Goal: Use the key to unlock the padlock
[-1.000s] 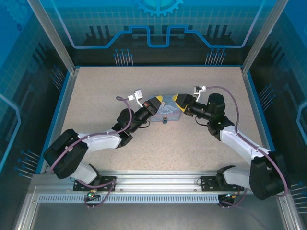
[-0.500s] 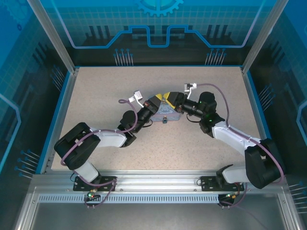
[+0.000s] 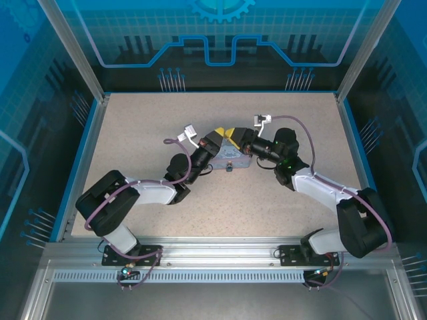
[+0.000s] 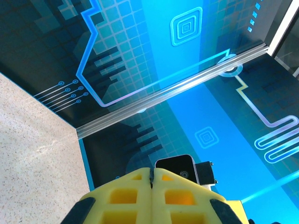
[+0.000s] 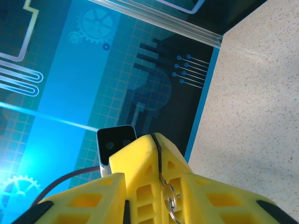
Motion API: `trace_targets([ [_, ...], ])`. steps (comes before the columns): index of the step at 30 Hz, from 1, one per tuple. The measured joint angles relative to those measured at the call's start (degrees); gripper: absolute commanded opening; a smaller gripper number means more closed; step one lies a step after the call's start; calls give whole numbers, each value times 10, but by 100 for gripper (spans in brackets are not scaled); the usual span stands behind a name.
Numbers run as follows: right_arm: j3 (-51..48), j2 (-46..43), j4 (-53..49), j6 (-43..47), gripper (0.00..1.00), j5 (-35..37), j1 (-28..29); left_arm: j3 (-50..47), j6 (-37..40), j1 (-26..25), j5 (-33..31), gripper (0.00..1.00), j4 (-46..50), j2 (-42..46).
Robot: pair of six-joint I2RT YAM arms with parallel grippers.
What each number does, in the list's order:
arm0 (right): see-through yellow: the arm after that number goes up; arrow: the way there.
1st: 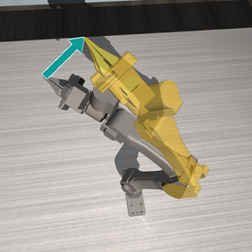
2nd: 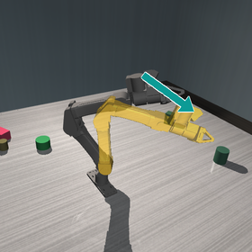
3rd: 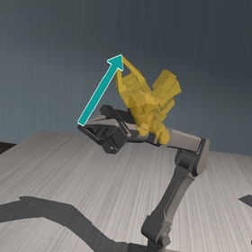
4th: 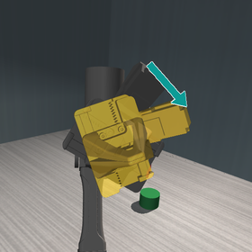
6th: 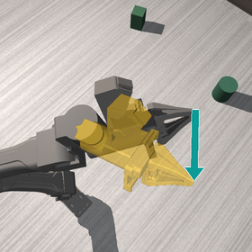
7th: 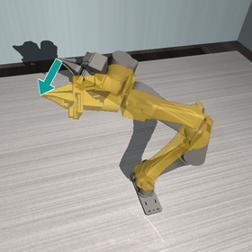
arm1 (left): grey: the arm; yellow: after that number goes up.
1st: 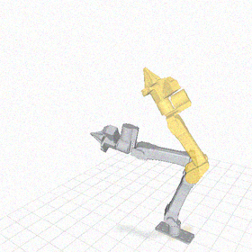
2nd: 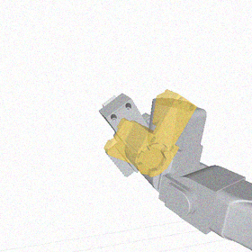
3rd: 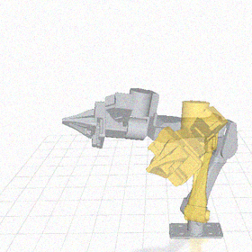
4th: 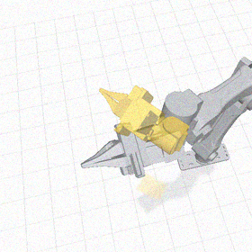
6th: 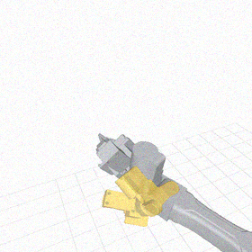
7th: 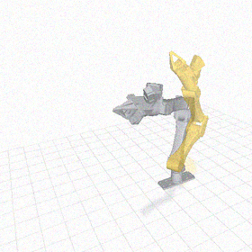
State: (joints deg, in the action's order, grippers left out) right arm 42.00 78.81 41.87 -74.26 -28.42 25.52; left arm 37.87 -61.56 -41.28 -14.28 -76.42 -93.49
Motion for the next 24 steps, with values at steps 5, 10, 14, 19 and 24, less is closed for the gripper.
trace_targets([
  [5, 0, 3, 9, -6, 27, 0, 2, 10, 0, -4, -9, 0, 0, 0],
  [10, -1, 8, 15, -9, 22, 0, 4, 17, 0, -6, -14, 0, -2, -1],
  [14, -4, 10, 22, -11, 13, -1, 4, 19, 0, -7, -16, 0, -2, -4],
  [19, -7, 10, 23, -16, 0, 1, 4, 19, 0, -8, -24, 0, -3, -7],
  [24, -7, 10, 20, -10, 0, -2, 2, 19, -1, -9, -26, 14, -4, -8],
])
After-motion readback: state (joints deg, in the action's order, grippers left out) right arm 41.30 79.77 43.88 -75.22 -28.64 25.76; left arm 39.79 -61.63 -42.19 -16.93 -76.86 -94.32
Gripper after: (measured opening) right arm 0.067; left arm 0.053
